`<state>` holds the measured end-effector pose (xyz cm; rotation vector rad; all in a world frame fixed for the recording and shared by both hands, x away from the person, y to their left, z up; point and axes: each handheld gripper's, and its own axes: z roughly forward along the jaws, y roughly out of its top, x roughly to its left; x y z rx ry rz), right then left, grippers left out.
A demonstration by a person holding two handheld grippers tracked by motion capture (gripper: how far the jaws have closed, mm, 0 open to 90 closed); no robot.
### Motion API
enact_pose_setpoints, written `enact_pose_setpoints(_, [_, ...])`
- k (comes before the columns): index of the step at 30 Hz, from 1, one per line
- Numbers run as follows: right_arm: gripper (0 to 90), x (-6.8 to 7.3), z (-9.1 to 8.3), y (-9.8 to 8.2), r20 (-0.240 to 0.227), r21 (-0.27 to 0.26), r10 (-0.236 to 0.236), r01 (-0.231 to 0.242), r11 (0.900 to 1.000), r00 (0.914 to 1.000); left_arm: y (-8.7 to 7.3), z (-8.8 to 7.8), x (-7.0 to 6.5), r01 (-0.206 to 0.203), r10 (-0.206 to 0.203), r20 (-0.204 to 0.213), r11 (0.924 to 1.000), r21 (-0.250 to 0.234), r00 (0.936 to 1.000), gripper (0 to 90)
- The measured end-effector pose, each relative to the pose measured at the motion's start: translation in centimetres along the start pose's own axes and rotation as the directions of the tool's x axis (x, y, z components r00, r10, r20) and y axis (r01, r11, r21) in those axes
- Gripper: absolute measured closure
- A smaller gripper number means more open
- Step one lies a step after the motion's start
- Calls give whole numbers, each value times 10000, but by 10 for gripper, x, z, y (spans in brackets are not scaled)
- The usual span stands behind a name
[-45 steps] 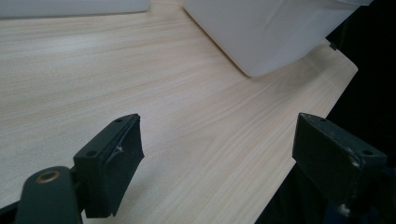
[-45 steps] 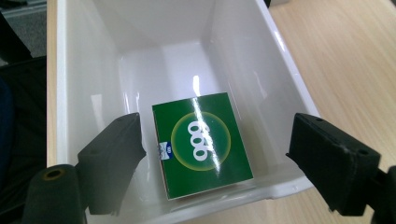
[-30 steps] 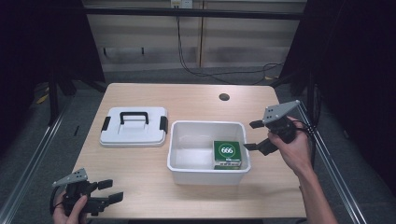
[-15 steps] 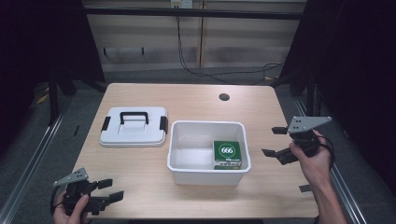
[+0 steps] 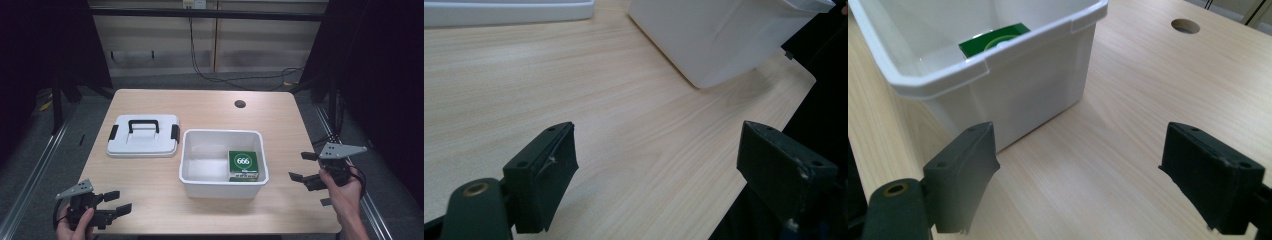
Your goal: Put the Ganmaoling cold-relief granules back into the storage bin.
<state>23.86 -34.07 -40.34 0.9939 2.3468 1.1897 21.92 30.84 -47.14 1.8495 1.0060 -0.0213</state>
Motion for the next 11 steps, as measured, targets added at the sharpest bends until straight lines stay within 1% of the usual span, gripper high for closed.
enact_pose_setpoints(1, [133,0,0,-3,-5,-18,15,-15,10000,10000,0,0,0,-26,26,-16,10000,14,10000,162])
enact_pose_setpoints(3, [136,0,2,-10,-132,-163,-171,169,9997,9998,0,0,0,7,-7,-5,10000,22,10000,162])
enact_pose_setpoints(7, [131,0,6,-26,115,-125,120,-118,9999,9999,0,-1,0,2,-2,30,10000,-31,10000,162])
enact_pose_setpoints(11, [128,-4,12,-40,265,-8,391,-391,9992,9989,0,-1,0,-24,24,55,10000,-5,10000,162])
